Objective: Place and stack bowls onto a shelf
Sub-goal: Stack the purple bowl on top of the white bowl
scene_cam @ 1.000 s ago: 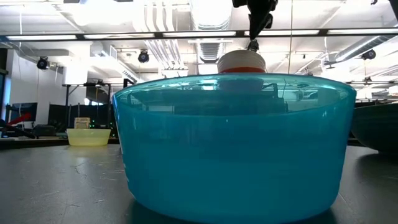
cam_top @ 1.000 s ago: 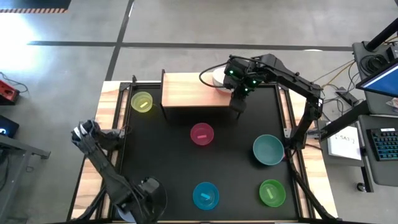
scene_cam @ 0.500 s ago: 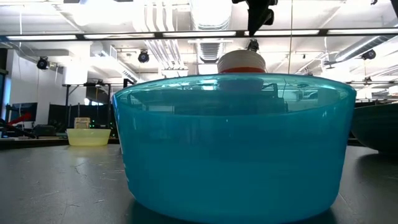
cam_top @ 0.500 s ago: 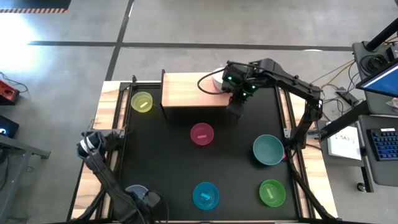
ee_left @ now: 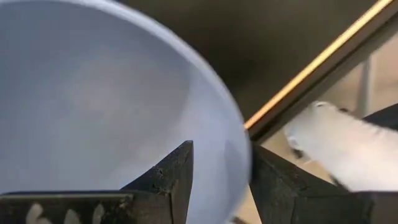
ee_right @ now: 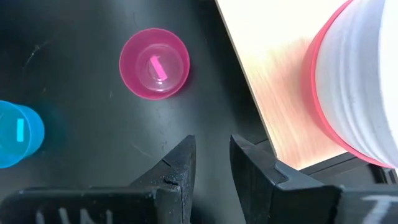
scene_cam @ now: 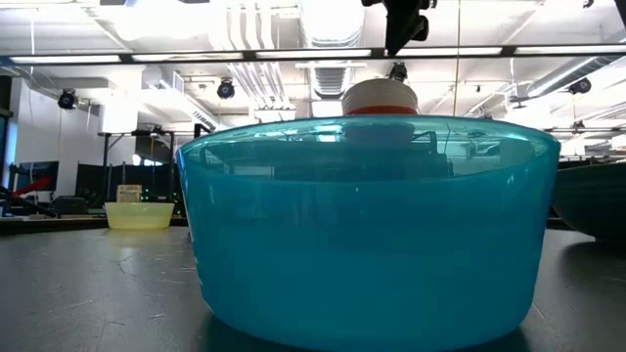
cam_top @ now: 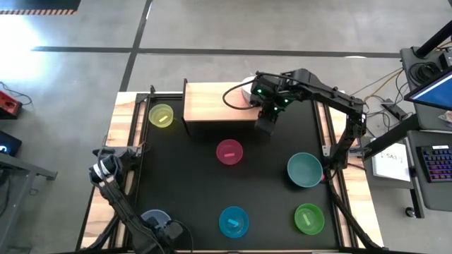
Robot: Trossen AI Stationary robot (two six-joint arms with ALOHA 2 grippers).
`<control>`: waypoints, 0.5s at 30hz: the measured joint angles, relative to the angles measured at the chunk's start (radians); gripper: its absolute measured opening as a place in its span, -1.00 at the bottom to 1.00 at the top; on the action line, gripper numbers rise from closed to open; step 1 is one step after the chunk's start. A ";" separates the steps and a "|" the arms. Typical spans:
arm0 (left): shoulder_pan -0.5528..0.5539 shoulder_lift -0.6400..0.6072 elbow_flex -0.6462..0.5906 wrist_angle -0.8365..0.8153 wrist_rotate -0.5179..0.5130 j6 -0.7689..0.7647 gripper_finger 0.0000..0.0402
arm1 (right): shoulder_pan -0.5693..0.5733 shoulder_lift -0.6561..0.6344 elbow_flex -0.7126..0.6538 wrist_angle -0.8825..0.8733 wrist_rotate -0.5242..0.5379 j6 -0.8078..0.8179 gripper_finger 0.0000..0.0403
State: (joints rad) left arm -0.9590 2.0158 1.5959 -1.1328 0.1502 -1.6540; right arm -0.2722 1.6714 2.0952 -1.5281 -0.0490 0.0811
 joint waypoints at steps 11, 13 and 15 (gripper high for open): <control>0.004 0.042 -0.005 -0.008 0.043 0.202 -0.80 | 0.000 0.000 -0.049 -0.001 0.000 -0.002 -0.57; 0.004 0.036 -0.005 -0.012 0.043 0.249 -0.94 | 0.000 0.000 -0.052 -0.001 0.000 -0.007 -0.57; 0.004 0.031 -0.005 -0.010 0.042 0.315 -0.96 | 0.000 0.000 -0.055 0.000 0.000 -0.017 -0.57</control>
State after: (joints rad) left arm -0.9550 2.0464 1.5906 -1.1431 0.1921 -1.3392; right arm -0.2722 1.6714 2.0405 -1.5286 -0.0494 0.0640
